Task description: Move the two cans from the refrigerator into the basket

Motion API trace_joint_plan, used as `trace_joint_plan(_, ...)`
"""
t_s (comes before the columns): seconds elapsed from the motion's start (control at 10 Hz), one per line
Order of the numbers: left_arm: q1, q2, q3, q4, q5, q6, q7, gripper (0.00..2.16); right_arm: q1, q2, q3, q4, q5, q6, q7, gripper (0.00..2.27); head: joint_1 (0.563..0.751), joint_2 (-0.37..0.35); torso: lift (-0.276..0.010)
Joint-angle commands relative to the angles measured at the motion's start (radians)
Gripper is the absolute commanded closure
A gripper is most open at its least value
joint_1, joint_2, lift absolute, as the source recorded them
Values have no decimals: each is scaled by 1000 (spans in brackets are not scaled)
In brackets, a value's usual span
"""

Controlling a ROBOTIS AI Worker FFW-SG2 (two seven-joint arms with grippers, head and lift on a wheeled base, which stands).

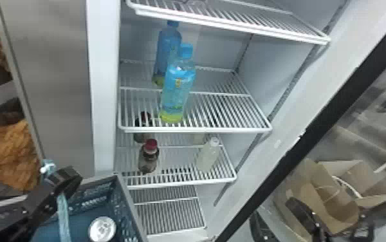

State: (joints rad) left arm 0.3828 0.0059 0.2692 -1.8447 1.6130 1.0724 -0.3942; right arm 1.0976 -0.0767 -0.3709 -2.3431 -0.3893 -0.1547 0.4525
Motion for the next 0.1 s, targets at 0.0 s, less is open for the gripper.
trace_joint_plan(0.0, 2, -1, 0, 0, 0, 0, 0, 1200, -3, 0, 0, 5, -4, 0, 0, 159, 695, -350, -35)
